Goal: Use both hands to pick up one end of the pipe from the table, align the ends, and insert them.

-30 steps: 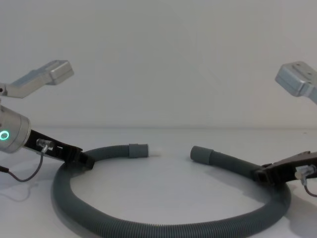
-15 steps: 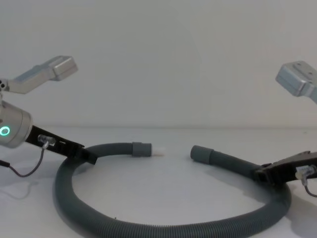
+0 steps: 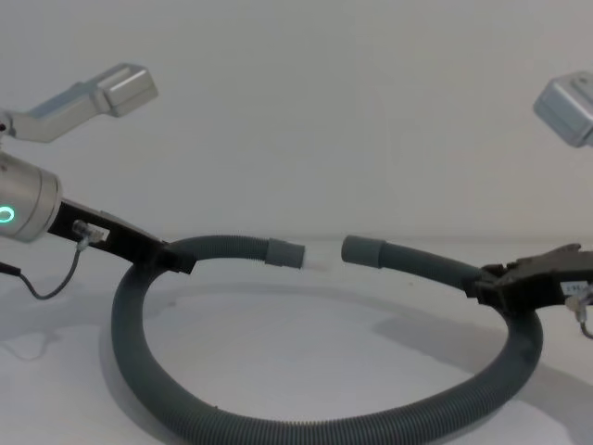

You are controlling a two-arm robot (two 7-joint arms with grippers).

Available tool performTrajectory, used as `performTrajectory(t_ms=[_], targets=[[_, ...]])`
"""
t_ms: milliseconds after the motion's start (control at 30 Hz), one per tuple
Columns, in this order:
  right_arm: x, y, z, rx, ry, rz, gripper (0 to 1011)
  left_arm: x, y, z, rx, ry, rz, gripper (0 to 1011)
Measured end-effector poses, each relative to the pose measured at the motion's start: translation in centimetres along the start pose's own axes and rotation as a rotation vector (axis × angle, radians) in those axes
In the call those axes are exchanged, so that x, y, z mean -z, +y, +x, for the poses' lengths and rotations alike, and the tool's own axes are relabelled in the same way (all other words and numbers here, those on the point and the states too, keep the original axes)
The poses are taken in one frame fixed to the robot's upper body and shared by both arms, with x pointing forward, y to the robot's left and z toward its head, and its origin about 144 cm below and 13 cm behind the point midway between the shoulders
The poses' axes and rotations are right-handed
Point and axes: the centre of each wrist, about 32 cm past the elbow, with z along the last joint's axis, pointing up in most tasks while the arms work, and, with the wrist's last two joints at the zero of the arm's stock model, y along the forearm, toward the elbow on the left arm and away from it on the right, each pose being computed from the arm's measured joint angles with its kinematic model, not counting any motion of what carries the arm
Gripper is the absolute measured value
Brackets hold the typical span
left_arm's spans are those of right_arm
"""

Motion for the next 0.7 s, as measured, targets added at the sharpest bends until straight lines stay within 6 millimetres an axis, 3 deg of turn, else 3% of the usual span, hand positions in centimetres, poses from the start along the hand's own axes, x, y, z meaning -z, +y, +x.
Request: performTrajectory(t_ms=[700], targets=[[0.9, -2.4, 1.6, -0.074, -0.104, 0.153, 229, 0.0, 1.3, 1.1, 0.043, -0.077, -0.087, 301]])
